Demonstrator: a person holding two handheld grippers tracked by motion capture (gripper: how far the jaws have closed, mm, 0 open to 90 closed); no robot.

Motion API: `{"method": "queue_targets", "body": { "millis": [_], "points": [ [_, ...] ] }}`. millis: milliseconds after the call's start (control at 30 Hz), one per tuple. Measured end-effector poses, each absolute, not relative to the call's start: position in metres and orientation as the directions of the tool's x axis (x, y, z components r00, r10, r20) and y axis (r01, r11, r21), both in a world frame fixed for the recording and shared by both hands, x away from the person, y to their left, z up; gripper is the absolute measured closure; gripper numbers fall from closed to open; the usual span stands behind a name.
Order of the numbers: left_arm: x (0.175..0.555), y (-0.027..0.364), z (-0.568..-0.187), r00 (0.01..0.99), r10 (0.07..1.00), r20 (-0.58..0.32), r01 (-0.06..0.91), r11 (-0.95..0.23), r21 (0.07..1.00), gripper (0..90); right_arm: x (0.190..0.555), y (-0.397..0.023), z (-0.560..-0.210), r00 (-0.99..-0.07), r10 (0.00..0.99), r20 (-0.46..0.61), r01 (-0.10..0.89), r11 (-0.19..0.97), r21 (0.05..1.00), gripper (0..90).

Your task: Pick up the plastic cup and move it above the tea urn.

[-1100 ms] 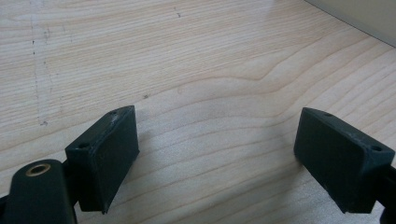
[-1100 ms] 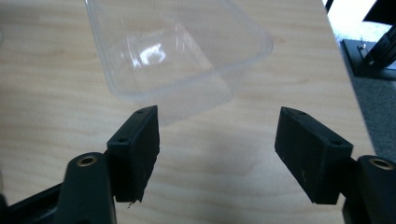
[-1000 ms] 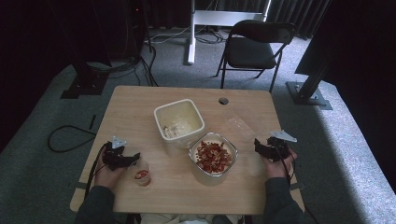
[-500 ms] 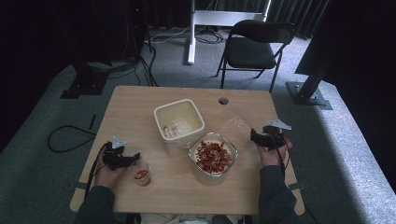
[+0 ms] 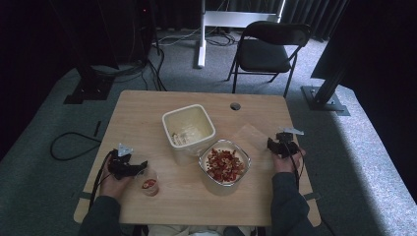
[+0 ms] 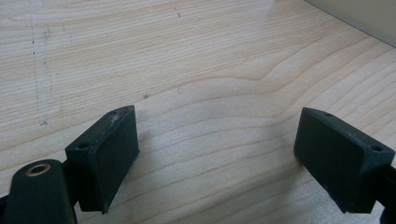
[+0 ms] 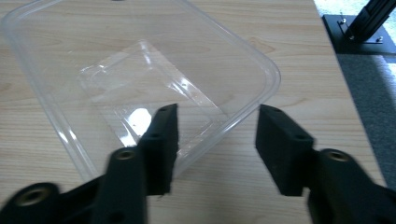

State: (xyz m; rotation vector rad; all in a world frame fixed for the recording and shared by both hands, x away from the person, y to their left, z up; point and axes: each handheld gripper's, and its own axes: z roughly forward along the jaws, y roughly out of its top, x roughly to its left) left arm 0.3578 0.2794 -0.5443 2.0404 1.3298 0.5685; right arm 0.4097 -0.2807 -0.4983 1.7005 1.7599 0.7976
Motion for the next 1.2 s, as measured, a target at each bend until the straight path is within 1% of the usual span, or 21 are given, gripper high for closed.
{"method": "queue_targets", "body": {
  "millis": [167, 233, 267, 333, 400, 433, 467, 500, 600, 667, 867, 1133, 1200],
  "points": [
    [0.358, 0.279, -0.544, 0.398, 0.917, 0.016, 0.646, -0.293, 0.705, 14.4, 0.408, -0.289, -0.496, -0.048, 0.999, 0.024, 0.668, 0.014, 0.744, 73.2],
    [0.358, 0.279, -0.544, 0.398, 0.917, 0.016, 0.646, -0.292, 0.705, 14.5, 0.407, -0.29, -0.496, -0.054, 0.998, 0.027, 0.667, 0.016, 0.745, 79.2],
    [0.358, 0.279, -0.544, 0.398, 0.917, 0.016, 0.646, -0.292, 0.706, 14.4, 0.407, -0.291, -0.495, -0.059, 0.998, 0.03, 0.667, 0.017, 0.745, 80.5],
    [0.358, 0.279, -0.544, 0.398, 0.917, 0.016, 0.646, -0.293, 0.705, 14.4, 0.408, -0.291, -0.496, -0.066, 0.997, 0.035, 0.671, 0.019, 0.741, 79.5],
    [0.358, 0.279, -0.544, 0.398, 0.917, 0.016, 0.646, -0.292, 0.705, 14.5, 0.41, -0.291, -0.499, -0.07, 0.997, 0.044, 0.684, 0.015, 0.73, 70.8],
    [0.358, 0.279, -0.544, 0.398, 0.917, 0.016, 0.646, -0.292, 0.705, 14.4, 0.413, -0.291, -0.501, -0.072, 0.996, 0.061, 0.696, 0.006, 0.718, 68.3],
    [0.358, 0.279, -0.544, 0.398, 0.917, 0.016, 0.646, -0.293, 0.705, 14.4, 0.414, -0.291, -0.503, -0.074, 0.995, 0.069, 0.703, 0.003, 0.711, 68.8],
    [0.358, 0.279, -0.544, 0.398, 0.917, 0.016, 0.646, -0.292, 0.705, 14.4, 0.415, -0.291, -0.505, -0.077, 0.994, 0.078, 0.708, 0.0, 0.706, 71.5],
    [0.358, 0.279, -0.544, 0.398, 0.917, 0.016, 0.646, -0.292, 0.706, 14.4, 0.418, -0.293, -0.508, -0.074, 0.992, 0.1, 0.713, -0.018, 0.701, 82.4],
    [0.358, 0.279, -0.544, 0.398, 0.917, 0.016, 0.646, -0.292, 0.705, 14.4, 0.418, -0.293, -0.508, -0.071, 0.991, 0.113, 0.71, -0.03, 0.703, 84.6],
    [0.358, 0.279, -0.544, 0.398, 0.917, 0.016, 0.646, -0.293, 0.705, 14.5, 0.415, -0.296, -0.502, -0.051, 0.987, 0.153, 0.689, -0.076, 0.721, 85.8],
    [0.358, 0.279, -0.544, 0.398, 0.917, 0.016, 0.645, -0.292, 0.706, 14.5, 0.408, -0.298, -0.488, -0.044, 0.987, 0.155, 0.649, -0.089, 0.755, 86.5],
    [0.358, 0.279, -0.544, 0.398, 0.917, 0.016, 0.646, -0.292, 0.705, 14.4, 0.406, -0.297, -0.482, -0.045, 0.989, 0.14, 0.638, -0.079, 0.766, 86.6]
  ]
}}
